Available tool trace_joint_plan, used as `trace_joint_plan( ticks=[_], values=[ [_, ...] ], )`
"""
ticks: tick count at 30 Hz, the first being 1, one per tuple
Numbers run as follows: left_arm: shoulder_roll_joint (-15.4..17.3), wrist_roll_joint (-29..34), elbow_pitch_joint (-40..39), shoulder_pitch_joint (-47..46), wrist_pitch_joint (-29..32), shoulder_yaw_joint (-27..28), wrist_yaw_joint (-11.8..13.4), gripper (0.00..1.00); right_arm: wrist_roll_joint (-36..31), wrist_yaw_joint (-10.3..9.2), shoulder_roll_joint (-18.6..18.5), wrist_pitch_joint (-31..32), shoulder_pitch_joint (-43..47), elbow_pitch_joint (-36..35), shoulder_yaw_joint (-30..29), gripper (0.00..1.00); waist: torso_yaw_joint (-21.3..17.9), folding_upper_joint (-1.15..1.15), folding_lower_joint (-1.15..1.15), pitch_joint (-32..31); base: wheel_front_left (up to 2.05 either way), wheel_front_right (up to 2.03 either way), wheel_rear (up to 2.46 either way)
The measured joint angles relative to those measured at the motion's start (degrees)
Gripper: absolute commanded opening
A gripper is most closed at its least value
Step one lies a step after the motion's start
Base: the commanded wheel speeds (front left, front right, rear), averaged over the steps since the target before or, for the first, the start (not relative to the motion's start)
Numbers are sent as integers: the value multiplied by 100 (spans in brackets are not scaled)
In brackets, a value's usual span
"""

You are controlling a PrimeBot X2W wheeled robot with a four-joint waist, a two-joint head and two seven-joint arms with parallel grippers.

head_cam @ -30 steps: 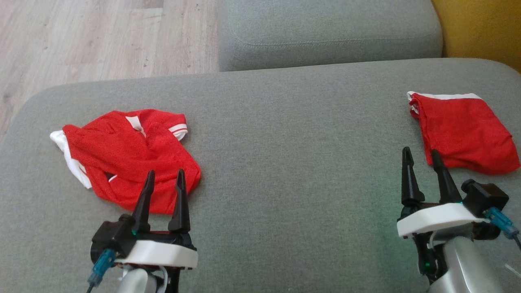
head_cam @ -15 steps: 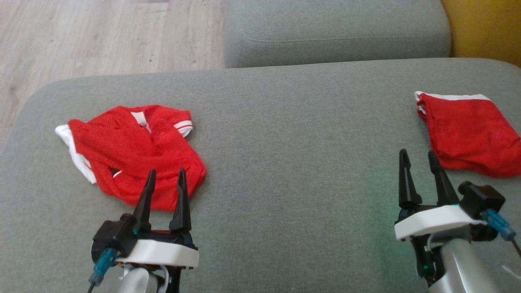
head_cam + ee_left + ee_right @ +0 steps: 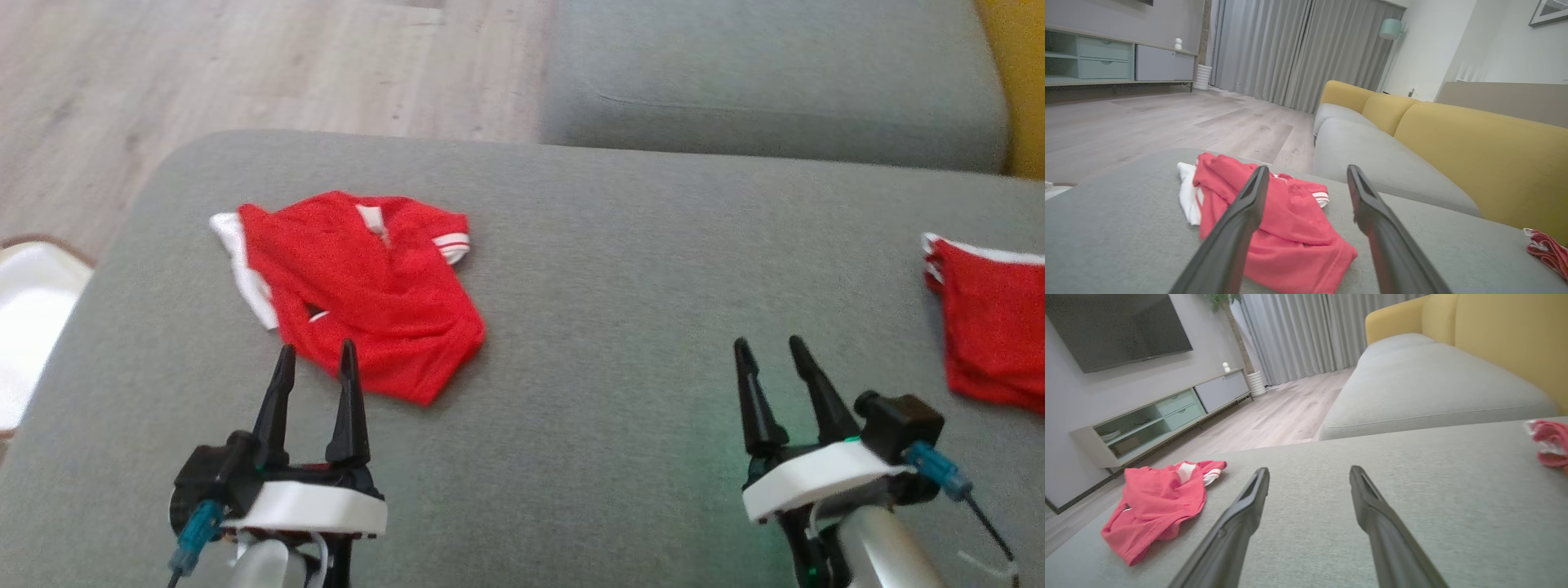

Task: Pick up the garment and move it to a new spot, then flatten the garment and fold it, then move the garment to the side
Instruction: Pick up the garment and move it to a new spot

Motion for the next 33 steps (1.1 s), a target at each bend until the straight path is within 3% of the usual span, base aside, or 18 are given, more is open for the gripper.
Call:
trace_joint_plan(
  ticks=[14,21,25,33],
  values=[
    [3,152,45,118,0,278,-31,100,256,0,5,0,136,9,603,100,847,0,-1,-70,0,0,0],
    [74,299,177,-17,0,383,-112,100,243,0,5,0,103,-3,602,100,778,0,0,215,0,0,0],
    [321,380,435,-580,155,353,-200,100,104,0,5,0,-4,-51,455,100,661,0,0,472,0,0,0],
    [857,501,1266,-2399,1259,-126,-431,100,-176,0,3,1,-465,-348,127,100,346,0,1,1136,0,0,0]
  ],
)
